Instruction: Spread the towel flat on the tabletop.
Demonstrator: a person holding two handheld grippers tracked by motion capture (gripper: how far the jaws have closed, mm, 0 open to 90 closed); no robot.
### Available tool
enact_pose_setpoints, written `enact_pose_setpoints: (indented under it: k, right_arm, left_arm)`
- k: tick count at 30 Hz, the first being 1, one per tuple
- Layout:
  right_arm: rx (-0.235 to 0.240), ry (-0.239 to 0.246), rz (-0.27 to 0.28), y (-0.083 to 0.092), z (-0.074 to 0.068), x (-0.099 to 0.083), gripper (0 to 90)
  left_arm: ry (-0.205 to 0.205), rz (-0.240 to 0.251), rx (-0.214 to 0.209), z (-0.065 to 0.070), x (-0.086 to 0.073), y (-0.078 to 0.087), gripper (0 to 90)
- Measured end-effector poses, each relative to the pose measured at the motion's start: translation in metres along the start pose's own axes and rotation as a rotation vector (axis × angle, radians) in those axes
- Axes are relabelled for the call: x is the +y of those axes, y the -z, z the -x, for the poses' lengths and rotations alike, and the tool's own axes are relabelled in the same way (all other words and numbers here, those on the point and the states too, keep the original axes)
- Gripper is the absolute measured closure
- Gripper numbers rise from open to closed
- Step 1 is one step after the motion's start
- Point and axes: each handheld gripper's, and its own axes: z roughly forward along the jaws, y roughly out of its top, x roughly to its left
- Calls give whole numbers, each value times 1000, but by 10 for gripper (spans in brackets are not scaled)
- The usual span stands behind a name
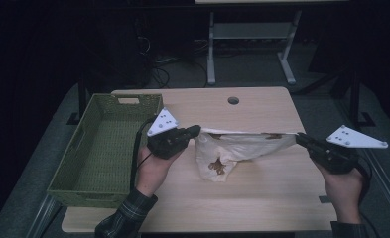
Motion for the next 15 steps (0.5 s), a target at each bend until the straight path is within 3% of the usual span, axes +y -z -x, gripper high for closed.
enact_pose_setpoints:
  k: [9,12,15]
  right_arm:
    - [-24,73,87,31,-15,34,849]
    - [-32,88,96,35,-15,39,849]
    - [-34,81,90,32,-13,39,849]
  left_arm:
    - [-17,87,-1,8,23,26,881]
    - [-27,82,6,9,27,26,881]
    - [-9,60,12,7,24,19,881]
